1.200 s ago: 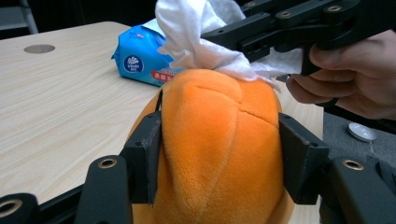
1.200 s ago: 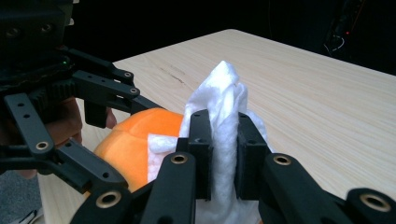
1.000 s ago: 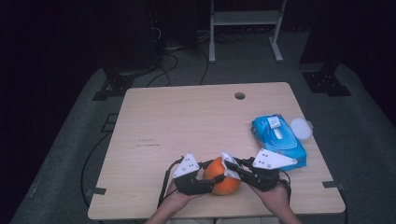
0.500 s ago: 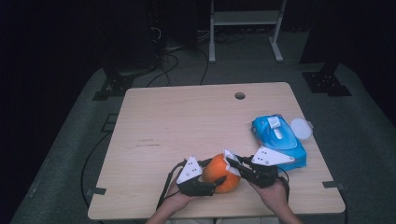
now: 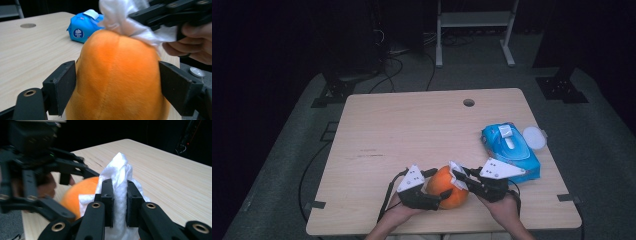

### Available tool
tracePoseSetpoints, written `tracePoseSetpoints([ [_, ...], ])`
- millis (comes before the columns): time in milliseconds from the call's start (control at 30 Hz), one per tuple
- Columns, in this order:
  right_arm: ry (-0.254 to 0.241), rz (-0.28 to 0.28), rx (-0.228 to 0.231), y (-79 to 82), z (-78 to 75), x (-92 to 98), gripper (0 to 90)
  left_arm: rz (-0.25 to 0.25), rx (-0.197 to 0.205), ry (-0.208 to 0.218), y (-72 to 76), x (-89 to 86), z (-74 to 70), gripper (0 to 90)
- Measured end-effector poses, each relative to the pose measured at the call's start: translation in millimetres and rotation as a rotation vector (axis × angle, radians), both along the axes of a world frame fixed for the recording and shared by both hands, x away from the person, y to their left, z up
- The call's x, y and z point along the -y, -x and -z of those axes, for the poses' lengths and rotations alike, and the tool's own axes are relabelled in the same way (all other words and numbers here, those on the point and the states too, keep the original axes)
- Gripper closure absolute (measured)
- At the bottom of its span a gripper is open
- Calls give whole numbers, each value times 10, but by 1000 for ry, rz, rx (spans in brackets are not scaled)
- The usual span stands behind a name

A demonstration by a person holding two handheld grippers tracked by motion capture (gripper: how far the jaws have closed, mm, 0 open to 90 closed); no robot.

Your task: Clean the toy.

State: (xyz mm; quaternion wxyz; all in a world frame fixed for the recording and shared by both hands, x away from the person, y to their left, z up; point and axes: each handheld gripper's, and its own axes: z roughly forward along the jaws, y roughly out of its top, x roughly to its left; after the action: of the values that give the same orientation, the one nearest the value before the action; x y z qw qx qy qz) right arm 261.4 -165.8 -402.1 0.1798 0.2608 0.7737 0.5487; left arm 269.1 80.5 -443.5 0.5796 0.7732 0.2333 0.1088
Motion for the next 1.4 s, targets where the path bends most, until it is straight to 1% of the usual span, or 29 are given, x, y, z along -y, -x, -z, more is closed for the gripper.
tracePoseSetpoints([
  [33, 2, -6, 5, 31, -11, -25, 791, -2, 11, -5, 5, 5, 15, 230],
  [167, 30, -53, 48, 144, -47, -143, 791, -37, -1, 0, 10, 47, 8, 246],
  [233, 55, -50, 64, 152, -50, -169, 791, -39, -4, 1, 13, 47, 6, 251],
  [267, 48, -47, 55, 134, -44, -153, 792, -35, -6, 3, 18, 45, 3, 251],
  [333, 42, -38, 43, 79, -21, -110, 794, -11, 6, 2, 18, 32, -21, 229],
  [367, 35, -33, 36, 54, -9, -92, 794, 6, -6, 12, 8, 19, -31, 202],
  [400, 23, -24, 26, 35, -4, -73, 794, 15, -6, 16, -5, -3, -28, 189],
  [433, 19, -10, 24, 13, -7, -51, 794, 12, -9, 17, -11, -11, -22, 191],
  [500, 7, -3, 15, -18, -6, -18, 794, -3, -13, 22, -17, -1, -1, 238],
  [533, 2, 4, 14, -21, 1, -14, 794, -9, -11, 16, -14, 15, 1, 262],
  [600, 17, 11, 27, 22, -10, -41, 794, -19, 4, -2, 4, 47, 12, 301],
  [633, 27, 6, 41, 64, -28, -69, 794, -22, 5, 2, 11, 56, 18, 310],
  [700, 51, -37, 62, 146, -54, -147, 794, -23, 8, -3, 20, 72, 14, 317],
  [767, 106, -44, 98, 193, -54, -227, 794, -24, 7, -6, 24, 66, 13, 326],
  [800, 114, -42, 98, 181, -58, -224, 794, -27, 5, -6, 27, 52, 14, 331],
  [867, 87, -18, 83, 96, -64, -148, 794, -26, 7, -7, 30, 38, 19, 333],
  [933, 76, 41, 67, -15, -44, -11, 794, -24, 5, -4, 33, 28, 24, 333],
  [1000, 45, 64, 27, -72, -16, 98, 794, -21, 4, -1, 23, 31, 24, 330],
  [1033, 40, 64, 23, -72, -8, 114, 794, -19, 5, -3, 20, 39, 24, 326],
  [1100, 50, 60, 31, -25, -13, 98, 794, -21, 8, -3, 21, 52, 31, 323],
  [1133, 47, 42, 35, 12, -24, 73, 794, -28, 4, -1, 16, 50, 33, 323],
  [1167, 45, 8, 41, 68, -41, 22, 794, -32, -1, 5, 14, 49, 35, 322],
  [1200, 56, -6, 45, 107, -50, -21, 793, -34, -7, 13, 9, 47, 41, 321],
  [1233, 84, -27, 64, 154, -60, -88, 793, -36, -10, 14, 7, 41, 43, 321],
  [1267, 96, -34, 74, 170, -64, -119, 793, -38, -15, 17, 7, 33, 45, 321],
  [1300, 110, -33, 83, 175, -68, -137, 793, -40, -18, 19, 9, 27, 45, 321],
  [1333, 110, -32, 80, 152, -71, -124, 794, -42, -15, 18, 14, 24, 42, 321],
  [1367, 90, -19, 63, 100, -65, -74, 794, -41, -11, 13, 14, 22, 40, 322],
  [1400, 83, -2, 58, 64, -56, -32, 794, -41, -9, 12, 15, 22, 39, 322],
])
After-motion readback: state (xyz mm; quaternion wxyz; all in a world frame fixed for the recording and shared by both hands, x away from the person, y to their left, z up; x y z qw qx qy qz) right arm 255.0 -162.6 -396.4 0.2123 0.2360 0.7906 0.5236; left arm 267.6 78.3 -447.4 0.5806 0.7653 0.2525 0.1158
